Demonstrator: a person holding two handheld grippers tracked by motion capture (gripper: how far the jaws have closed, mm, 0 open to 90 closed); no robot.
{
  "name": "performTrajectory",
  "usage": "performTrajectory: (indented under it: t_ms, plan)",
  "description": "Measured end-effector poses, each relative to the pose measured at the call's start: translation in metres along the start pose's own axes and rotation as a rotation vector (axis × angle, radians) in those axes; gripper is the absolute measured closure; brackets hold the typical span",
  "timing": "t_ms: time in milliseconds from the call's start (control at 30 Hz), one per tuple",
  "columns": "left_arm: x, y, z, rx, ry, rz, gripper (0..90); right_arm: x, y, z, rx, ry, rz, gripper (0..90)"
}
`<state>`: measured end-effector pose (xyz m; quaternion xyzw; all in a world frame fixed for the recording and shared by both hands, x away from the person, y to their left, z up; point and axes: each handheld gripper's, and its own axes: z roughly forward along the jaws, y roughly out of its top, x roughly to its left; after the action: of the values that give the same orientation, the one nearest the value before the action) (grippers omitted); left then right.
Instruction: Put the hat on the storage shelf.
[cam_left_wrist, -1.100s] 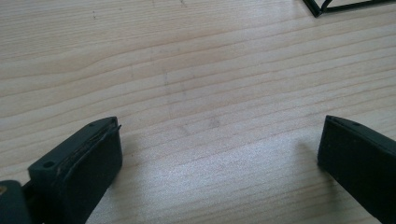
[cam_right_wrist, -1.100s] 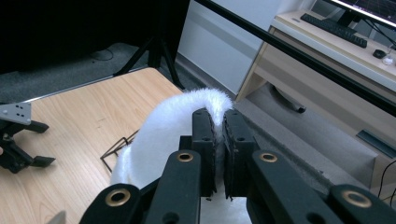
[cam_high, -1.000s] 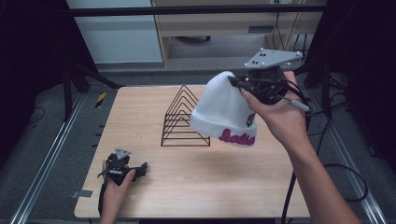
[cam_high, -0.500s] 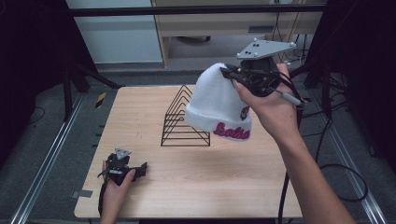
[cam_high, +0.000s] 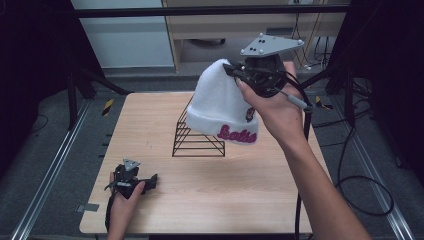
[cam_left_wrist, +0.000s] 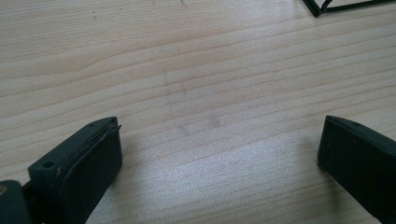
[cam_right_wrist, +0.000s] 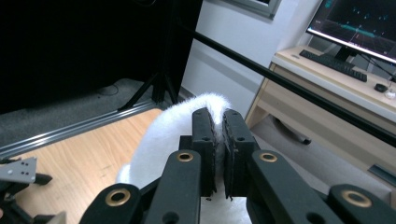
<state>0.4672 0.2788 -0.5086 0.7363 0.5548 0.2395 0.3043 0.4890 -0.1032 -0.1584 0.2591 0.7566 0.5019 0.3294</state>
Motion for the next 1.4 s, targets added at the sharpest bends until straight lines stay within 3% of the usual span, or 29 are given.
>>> performTrajectory:
  t_ms: [467,1033,1400]
  plan:
    - [0.000,0.000,0.000,0.000,-0.001,0.003,0.0,0.002,0.003,0.013,-0.034,-0.010,0.019,85.3]
    - [0.000,0.000,0.000,-0.001,0.000,0.004,0.0,-0.002,0.008,0.043,-0.051,-0.002,0.052,85.2]
    - [0.000,0.000,0.000,0.003,-0.002,0.008,0.0,-0.005,0.016,0.062,-0.066,0.030,0.075,85.1]
